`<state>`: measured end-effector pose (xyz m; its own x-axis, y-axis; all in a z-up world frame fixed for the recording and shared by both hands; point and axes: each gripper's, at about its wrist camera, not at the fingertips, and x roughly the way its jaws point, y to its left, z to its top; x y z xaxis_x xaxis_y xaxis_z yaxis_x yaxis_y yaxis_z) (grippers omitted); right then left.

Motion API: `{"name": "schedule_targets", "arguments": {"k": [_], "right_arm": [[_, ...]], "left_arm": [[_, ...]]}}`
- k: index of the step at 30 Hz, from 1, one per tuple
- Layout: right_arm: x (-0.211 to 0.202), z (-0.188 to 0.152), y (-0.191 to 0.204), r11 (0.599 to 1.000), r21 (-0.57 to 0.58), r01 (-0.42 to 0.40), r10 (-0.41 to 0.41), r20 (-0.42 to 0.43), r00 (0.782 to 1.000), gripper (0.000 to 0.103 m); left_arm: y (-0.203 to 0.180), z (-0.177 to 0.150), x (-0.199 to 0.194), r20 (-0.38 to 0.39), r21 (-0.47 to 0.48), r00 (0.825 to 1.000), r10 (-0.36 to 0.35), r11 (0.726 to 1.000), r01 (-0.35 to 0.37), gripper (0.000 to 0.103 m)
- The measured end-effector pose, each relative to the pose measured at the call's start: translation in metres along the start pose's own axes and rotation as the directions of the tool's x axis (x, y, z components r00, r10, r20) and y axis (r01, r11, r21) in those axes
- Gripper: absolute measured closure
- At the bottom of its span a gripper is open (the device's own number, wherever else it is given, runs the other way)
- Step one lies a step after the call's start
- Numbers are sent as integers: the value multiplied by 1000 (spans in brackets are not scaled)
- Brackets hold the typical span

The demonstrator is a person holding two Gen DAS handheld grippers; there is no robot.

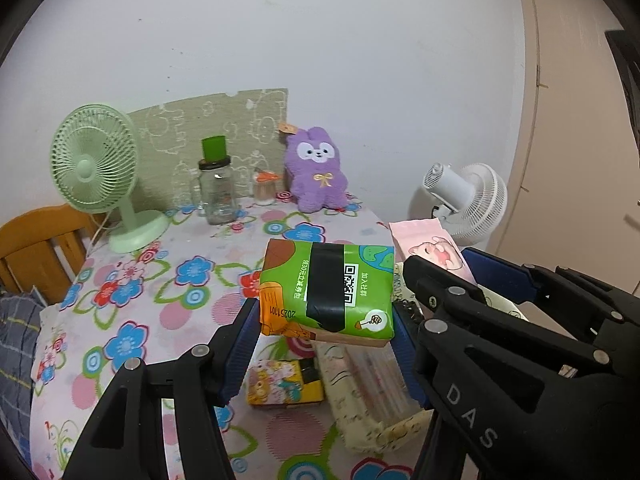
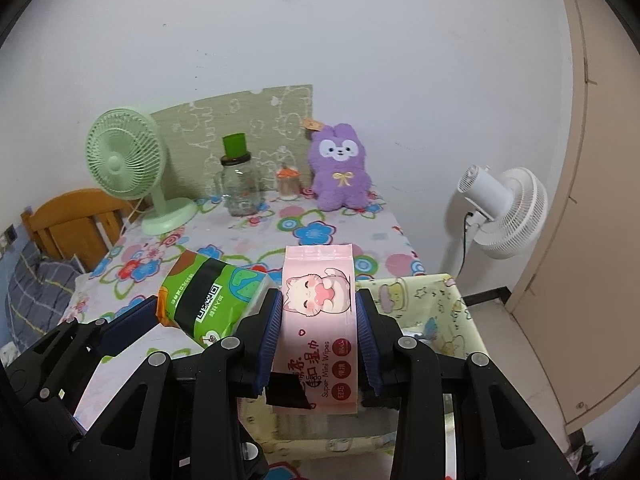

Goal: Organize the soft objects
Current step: 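Lift and carry both packs over the gift box with both tools, then lower both packs into the gift box and open both tools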

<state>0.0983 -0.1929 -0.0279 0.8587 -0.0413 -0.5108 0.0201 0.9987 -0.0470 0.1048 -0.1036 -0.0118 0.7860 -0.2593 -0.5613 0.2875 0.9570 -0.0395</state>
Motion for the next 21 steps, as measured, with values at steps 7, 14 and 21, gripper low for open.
{"name": "schedule_targets", "arguments": {"k": [7,14,21], "right_arm": [[13,-1,-20,999,26,21,-21,-15,1000,63],[28,-6,-40,998,55,20,-18,-34,999,63],[44,-14,-58,996,82,29,-22,-80,997,63]], "left_arm": [[-16,4,17,-19,18,999,-26,999,27,38],[-32,3,36,-48,36,998,-42,998,44,38],[-46,-2,57,-101,53,993,-56,997,62,34]]}}
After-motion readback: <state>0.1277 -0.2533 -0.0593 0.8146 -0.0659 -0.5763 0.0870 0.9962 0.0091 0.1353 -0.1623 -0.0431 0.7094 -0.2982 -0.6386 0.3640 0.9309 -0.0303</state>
